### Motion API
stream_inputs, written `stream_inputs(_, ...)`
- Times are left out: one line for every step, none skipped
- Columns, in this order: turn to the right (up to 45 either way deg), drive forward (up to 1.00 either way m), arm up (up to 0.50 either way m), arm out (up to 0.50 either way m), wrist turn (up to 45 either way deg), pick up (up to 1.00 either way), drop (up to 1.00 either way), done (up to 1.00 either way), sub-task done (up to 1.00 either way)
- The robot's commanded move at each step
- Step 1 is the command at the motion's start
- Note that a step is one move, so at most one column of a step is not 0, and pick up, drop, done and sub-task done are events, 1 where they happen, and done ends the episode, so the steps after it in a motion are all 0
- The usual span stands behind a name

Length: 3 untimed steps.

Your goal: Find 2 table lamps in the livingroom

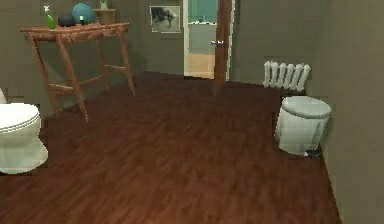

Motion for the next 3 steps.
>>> stream_inputs(0.0,1.0,0.0,0.0,0.0,0.0,0.0,0.0,0.0)
stream_inputs(0.0,1.0,0.0,0.0,0.0,0.0,0.0,0.0,0.0)
stream_inputs(-3.0,0.0,0.0,0.0,0.0,0.0,0.0,0.0,0.0)
